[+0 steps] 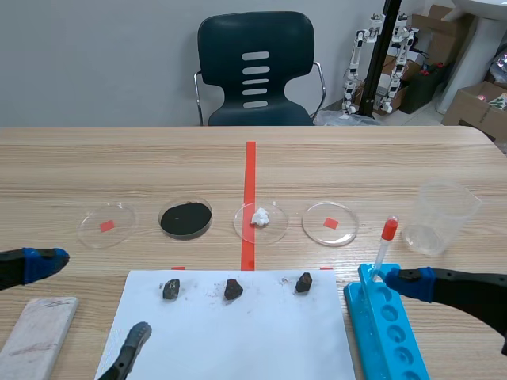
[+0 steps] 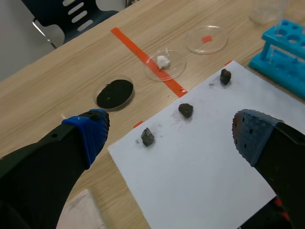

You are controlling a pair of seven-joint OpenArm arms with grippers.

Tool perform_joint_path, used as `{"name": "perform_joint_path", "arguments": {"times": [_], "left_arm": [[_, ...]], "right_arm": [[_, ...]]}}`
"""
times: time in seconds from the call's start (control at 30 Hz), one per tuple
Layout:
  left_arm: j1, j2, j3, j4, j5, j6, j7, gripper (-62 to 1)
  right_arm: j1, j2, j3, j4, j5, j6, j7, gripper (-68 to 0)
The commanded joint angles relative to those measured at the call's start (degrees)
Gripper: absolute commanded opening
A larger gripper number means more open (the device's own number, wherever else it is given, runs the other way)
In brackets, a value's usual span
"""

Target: Pick up the left mineral with the left hand

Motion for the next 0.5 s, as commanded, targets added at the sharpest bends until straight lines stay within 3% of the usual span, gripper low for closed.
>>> {"name": "perform_joint_path", "arguments": {"times": [0.0,0.2,0.4,0.47], "left_arm": [[-1.9,0.6,1.4,0.4,-2.9,-0.1,0.7,-6.7],[-10.3,0.5,5.8,0.3,-8.8,0.7,19.7,-6.7],[-19.7,0.2,8.0,0.3,-20.1,6.6,40.5,-6.7],[-21.8,0.2,8.4,0.3,-21.7,8.0,44.2,-6.7]], "right_arm": [[0.0,-0.2,0.5,1.3,0.6,-0.2,1.1,-6.9],[0.0,-0.2,0.5,1.3,0.6,-0.2,1.1,-6.9],[0.0,-0.2,0.5,1.3,0.6,-0.2,1.0,-6.9],[0.0,-0.2,0.5,1.3,0.6,-0.2,1.0,-6.9]]}}
